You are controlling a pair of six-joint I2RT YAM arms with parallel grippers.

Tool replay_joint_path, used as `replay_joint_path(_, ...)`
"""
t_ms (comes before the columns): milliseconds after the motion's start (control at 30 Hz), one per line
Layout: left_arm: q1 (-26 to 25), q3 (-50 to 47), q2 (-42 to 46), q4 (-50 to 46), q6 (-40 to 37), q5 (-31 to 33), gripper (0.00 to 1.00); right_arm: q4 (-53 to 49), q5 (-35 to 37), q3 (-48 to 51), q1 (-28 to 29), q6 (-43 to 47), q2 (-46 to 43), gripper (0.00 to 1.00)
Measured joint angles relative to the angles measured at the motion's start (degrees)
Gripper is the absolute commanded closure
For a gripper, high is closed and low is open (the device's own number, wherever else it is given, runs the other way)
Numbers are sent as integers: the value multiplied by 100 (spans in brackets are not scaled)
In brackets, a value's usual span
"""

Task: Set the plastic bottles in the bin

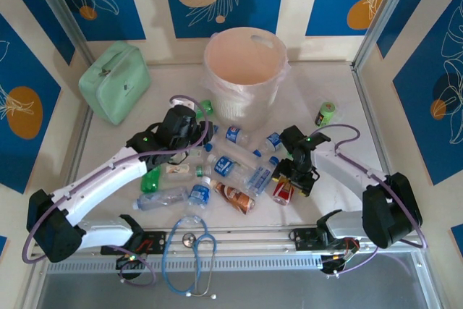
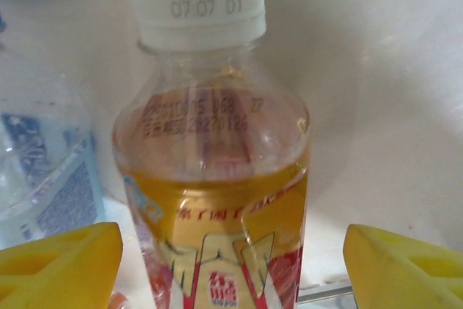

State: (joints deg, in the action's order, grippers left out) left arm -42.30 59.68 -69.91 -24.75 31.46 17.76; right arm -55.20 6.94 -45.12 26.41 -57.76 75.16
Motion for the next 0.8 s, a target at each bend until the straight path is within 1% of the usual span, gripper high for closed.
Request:
replay_joint_path(200,0,0,7,-107,26,90,27,175,-39,103,-101,142,247,23)
replay_joint_path(400,0,0,9,-153,111,151,27,385,-55,166,-105,249,538,38)
replay_joint_path(600,0,0,9,-210,127,205,27,404,-74,181,-92,291,568,49)
replay_joint_path(800,0,2,9,-282,129,247,27,328,116,177,173,289,369,54)
